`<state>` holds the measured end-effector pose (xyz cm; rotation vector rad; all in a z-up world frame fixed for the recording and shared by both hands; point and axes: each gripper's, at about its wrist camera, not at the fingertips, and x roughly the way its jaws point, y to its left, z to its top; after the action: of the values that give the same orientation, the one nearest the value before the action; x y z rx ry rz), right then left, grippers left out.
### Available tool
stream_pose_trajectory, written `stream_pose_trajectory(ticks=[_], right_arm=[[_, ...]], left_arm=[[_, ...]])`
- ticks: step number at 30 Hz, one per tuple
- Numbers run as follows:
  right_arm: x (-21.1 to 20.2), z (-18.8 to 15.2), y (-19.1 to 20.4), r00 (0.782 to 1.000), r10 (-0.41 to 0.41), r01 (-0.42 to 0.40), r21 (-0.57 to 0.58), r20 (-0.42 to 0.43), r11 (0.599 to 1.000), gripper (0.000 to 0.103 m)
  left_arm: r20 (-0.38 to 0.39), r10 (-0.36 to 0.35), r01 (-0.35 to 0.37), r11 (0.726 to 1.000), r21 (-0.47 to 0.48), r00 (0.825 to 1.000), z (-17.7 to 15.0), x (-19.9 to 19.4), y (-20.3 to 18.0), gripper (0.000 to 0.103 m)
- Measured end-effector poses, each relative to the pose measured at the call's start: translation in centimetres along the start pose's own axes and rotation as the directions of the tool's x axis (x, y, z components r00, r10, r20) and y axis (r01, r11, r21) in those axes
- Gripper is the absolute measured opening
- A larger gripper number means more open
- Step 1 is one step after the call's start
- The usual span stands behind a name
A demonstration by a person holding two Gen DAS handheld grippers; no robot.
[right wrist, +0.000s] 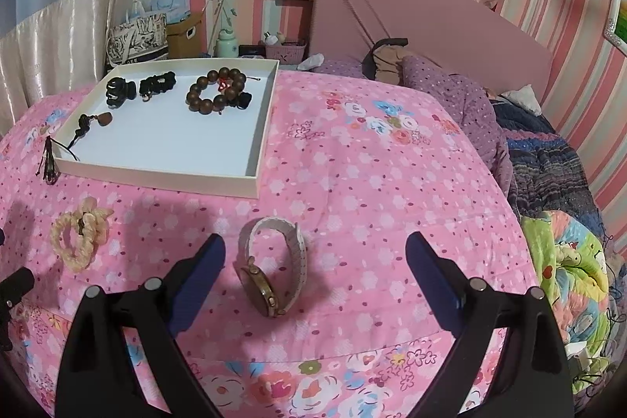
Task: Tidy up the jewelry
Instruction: 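Withdraw both tools from the tray toward the watch and red charm, then grasp the red-knot gourd charm with left tool while right tool grasps the white-strap watch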
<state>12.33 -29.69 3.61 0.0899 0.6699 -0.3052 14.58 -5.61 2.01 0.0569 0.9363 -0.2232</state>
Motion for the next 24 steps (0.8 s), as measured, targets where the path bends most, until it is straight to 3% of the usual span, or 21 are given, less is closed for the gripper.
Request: stream_pose_trajectory(ticks=[8,15,17,20,24], right_arm=[[1.3,0.0,-1.4,1.0,0.002,-0.002,0.019,-0.029,1.0,0.092],[2.7,0.0,-2.3,0.996,0.018,-0.018,0.005,-0.084,1.0,0.074],[3.3,0.0,-2.6,0.991,0.043,-0.043,0.0,-0.128,0.999,0.067],[4.2,-0.1,-2.6,0.979,0.067,-0.074,-0.028,-0.194,0.997,0.065],[4.9,0.3,-2.7,0.964,0.054,-0.076,-0.077,-0.259,0.994,0.06]], left_arm=[[-0.069,-0.063,0.064,0.998,0.009,0.996,-0.9,1.4,-2.9,0.092],[-0.077,-0.055,0.058,0.997,0.042,0.996,-1.0,1.9,-5.5,0.09],[-0.081,-0.053,0.057,0.997,0.056,0.995,-0.9,2.0,-6.0,0.087],[-0.097,-0.044,0.053,0.994,0.095,0.994,-0.7,2.5,-6.9,0.084],[-0.15,-0.057,0.077,0.988,0.136,0.987,-0.3,3.9,-8.0,0.071]])
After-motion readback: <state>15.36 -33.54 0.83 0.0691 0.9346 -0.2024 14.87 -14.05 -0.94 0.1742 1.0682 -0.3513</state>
